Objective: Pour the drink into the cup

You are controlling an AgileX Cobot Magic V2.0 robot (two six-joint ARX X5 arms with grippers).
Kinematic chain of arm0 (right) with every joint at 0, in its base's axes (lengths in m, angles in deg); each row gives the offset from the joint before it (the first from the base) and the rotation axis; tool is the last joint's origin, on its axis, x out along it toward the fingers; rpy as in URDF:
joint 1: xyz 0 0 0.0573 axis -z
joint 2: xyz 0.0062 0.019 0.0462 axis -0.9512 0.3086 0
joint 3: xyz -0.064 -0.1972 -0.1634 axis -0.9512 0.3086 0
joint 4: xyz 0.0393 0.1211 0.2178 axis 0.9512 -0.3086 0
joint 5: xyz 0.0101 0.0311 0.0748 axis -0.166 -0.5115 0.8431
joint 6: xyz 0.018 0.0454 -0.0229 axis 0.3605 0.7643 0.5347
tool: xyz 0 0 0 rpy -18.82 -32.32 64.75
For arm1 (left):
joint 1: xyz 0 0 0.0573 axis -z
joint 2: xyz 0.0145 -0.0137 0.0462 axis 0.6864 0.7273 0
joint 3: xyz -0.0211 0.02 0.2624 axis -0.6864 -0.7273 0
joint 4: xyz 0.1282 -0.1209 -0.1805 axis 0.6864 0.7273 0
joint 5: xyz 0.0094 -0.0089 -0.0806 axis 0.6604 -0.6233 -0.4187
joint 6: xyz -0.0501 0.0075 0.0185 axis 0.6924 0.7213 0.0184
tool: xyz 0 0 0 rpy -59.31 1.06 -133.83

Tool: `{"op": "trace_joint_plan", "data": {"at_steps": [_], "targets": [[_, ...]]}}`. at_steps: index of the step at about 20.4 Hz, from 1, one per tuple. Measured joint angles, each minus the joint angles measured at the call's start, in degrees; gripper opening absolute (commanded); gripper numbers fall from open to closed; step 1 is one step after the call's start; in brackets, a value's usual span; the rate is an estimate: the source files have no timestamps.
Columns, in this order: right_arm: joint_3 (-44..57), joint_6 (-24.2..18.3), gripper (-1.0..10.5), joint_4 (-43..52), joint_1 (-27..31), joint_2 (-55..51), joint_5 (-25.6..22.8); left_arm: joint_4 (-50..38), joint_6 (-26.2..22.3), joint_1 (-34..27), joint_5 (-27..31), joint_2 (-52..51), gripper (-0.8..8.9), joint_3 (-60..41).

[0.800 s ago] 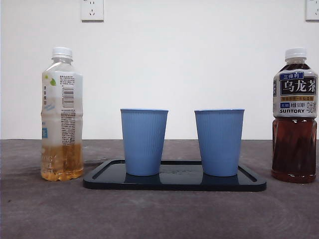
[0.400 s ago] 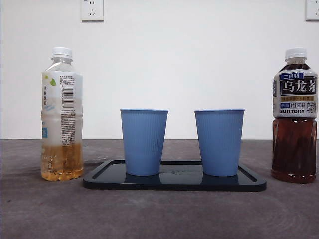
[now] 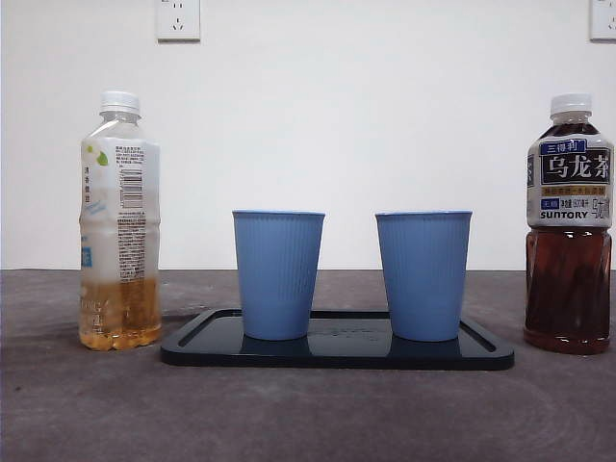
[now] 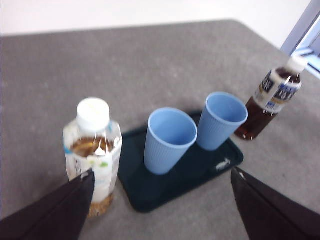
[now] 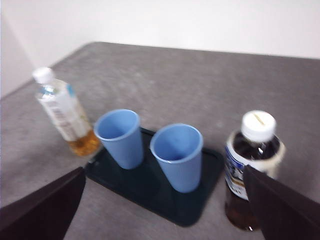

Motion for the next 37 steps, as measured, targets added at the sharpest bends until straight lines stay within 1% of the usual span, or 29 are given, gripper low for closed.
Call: {"op": "trace_joint_plan", "data": {"at_steps": [6,11,14,17,22,25,30,33,36,37], "targets": [[3.5,0.5,5.0,0.4,0.0,3.4,-5.0,2.0,0.0,0.2,0.0,1.1,4.36,0.0],[7.1,2.1,5.0,4.0,0.0,7.0,-6.7,2.4,0.0,0.2,0.0,1.0,4.36,-0.1],[10.3,3.9,5.0,12.2,-0.5,9.9,-7.2,2.6,0.0,0.2,0.0,1.0,4.36,-0.3],[12.7,4.9,5.0,19.8,-1.9,12.8,-8.3,3.0,0.0,0.2,0.0,1.0,4.36,-0.5],[13.7,5.1,5.0,25.5,-3.8,19.0,-16.0,2.9,0.0,0.2,0.0,1.0,4.36,-0.5],[15.0,5.0,5.0,31.1,-3.8,21.9,-18.5,2.9,0.0,0.2,0.0,1.0,4.36,-0.5],[18.2,5.0,5.0,41.4,-3.8,27.3,-18.7,2.6,0.0,0.2,0.0,1.1,4.36,-0.5],[18.2,5.0,5.0,47.8,-3.8,30.6,-20.1,2.6,0.0,0.2,0.0,2.2,4.36,-0.5],[18.2,5.0,5.0,50.7,-3.8,33.9,-20.5,2.6,-0.3,0.2,0.0,3.3,4.36,-0.5],[18.2,5.0,5.0,51.2,-3.8,34.8,-21.3,2.6,-0.5,0.2,0.0,3.5,4.36,-0.6]]}}
